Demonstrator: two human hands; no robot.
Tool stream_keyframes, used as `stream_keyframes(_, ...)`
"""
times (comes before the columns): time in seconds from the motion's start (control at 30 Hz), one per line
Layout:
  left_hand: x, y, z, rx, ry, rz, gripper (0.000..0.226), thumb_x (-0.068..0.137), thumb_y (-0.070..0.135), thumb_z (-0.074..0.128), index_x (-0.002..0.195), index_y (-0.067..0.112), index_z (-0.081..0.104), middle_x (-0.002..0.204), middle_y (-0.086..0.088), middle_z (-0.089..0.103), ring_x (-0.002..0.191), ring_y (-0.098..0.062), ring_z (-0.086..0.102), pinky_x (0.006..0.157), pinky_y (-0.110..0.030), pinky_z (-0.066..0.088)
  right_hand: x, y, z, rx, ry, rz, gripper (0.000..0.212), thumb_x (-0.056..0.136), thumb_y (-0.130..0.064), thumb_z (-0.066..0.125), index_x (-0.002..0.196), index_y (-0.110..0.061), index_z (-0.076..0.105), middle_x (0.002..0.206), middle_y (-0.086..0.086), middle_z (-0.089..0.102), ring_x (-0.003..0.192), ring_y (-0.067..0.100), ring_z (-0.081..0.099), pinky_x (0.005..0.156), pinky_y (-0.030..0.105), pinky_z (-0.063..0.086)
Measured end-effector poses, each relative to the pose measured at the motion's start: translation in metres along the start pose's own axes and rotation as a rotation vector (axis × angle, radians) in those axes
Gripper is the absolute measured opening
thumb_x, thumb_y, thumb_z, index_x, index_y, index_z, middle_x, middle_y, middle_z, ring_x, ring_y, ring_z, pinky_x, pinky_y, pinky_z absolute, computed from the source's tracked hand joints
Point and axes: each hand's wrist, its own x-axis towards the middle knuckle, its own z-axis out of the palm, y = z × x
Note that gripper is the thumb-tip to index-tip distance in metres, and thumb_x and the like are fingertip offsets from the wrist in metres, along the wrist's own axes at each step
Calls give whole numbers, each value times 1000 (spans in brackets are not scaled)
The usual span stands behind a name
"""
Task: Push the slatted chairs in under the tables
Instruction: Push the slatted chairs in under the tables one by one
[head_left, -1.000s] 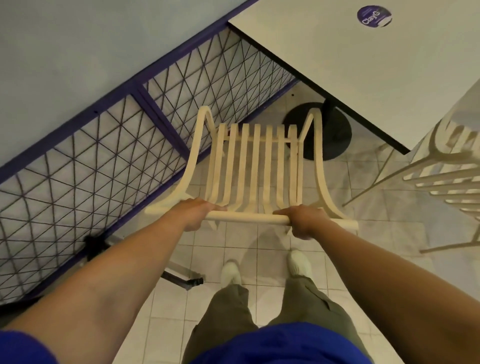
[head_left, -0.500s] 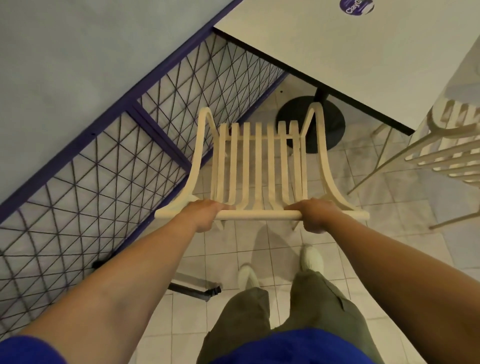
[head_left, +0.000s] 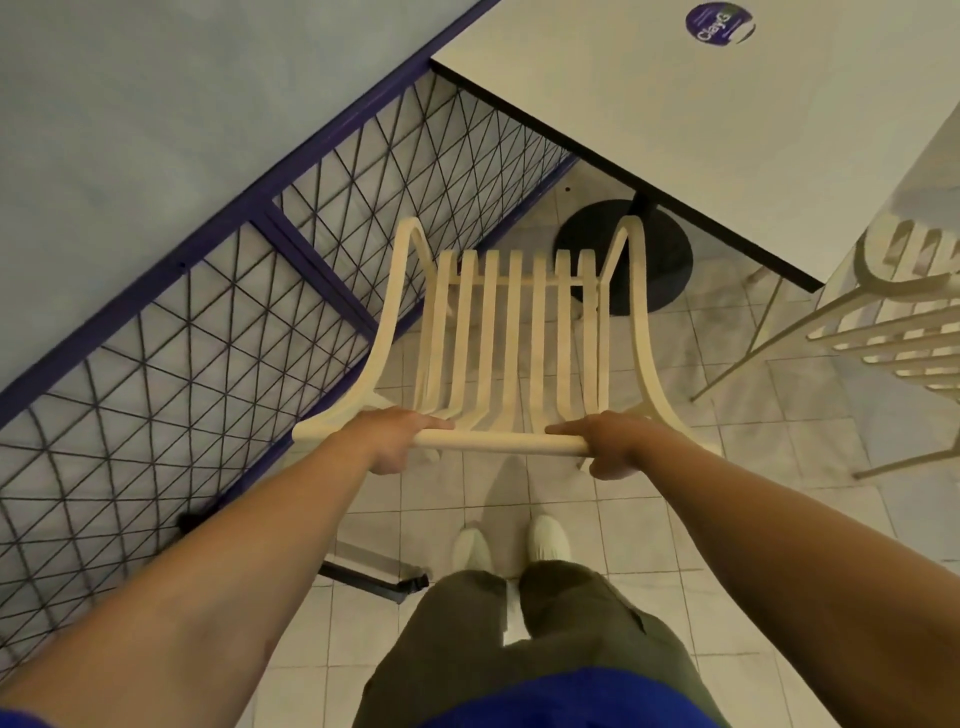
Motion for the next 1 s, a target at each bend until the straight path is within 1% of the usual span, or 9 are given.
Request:
stream_keyframes(0.07, 1, -1, -1, 0, -3, 5, 75, 97, 14, 56, 147, 62, 26, 127, -1, 56, 96, -21, 57, 75, -31, 44, 0, -1, 0, -12, -3, 1, 74, 88, -4, 63, 149, -39, 38, 128, 2, 60, 101, 17, 52, 98, 39, 43)
stream_keyframes(0.2, 6, -1, 1, 8, 15, 14, 77, 97, 10, 56, 149, 58, 28, 127, -1, 56, 91, -19, 56, 74, -31, 44, 0, -7, 0, -33, 27, 49, 78, 89, -1, 62, 151, -41, 34, 131, 2, 58, 108, 21, 56, 98, 37, 45)
stream_keyframes(0.33, 11, -4, 5, 60, 31, 42, 84, 93, 2, 54, 148, 60, 27, 109, 3, 54, 85, -18, 57, 74, -34, 50, -1, -11, 5, -64, 67, 127, 82, 89, -2, 61, 149, -49, 31, 121, -2, 60, 92, 15, 58, 89, 33, 51)
stream_keyframes(0.5, 13, -10, 5, 78, 33, 88, 89, 90, -4, 56, 150, 55, 27, 112, -1, 55, 85, -21, 58, 78, -40, 55, -1, -14, 11, -52, 111, 220, 79, 90, -5, 60, 146, -54, 33, 100, -8, 50, 76, 9, 53, 76, 29, 48)
stream_keyframes(0.57, 14, -15, 3, 79, 33, 105, 90, 90, -5, 55, 150, 55, 27, 114, -2, 55, 86, -22, 57, 77, -40, 54, 0, -18, 12, -42, 116, 239, 79, 91, -5, 60, 146, -54, 33, 102, -7, 52, 78, 9, 53, 76, 29, 47)
stream_keyframes(0.7, 17, -37, -7, 126, 48, 164, 85, 93, -3, 51, 149, 57, 29, 110, -1, 52, 91, -24, 58, 78, -41, 51, 2, -39, 13, -6, 82, 247, 81, 92, -1, 55, 148, -54, 29, 126, 0, 56, 90, 14, 53, 86, 33, 50)
stream_keyframes(0.83, 19, -53, -19, 182, 58, 205, 80, 95, 0, 52, 148, 56, 30, 116, -1, 55, 94, -23, 56, 80, -38, 48, 11, -55, 29, 42, 112, 270, 85, 88, -3, 59, 147, -56, 30, 125, -1, 60, 94, 18, 60, 86, 37, 55)
stream_keyframes(0.9, 22, -60, -24, 190, 51, 224, 81, 93, 0, 52, 148, 56, 31, 114, 1, 55, 90, -20, 53, 78, -37, 47, 15, -62, 33, 60, 122, 292, 84, 88, -3, 60, 147, -55, 30, 122, -1, 60, 94, 18, 61, 87, 38, 55)
stream_keyframes(1.0, 29, -71, -32, 210, 47, 236, 83, 92, -2, 51, 147, 57, 32, 120, -1, 57, 90, -20, 54, 77, -37, 47, 18, -72, 32, 88, 123, 310, 82, 90, -4, 59, 148, -53, 30, 119, -1, 59, 91, 16, 58, 88, 38, 55)
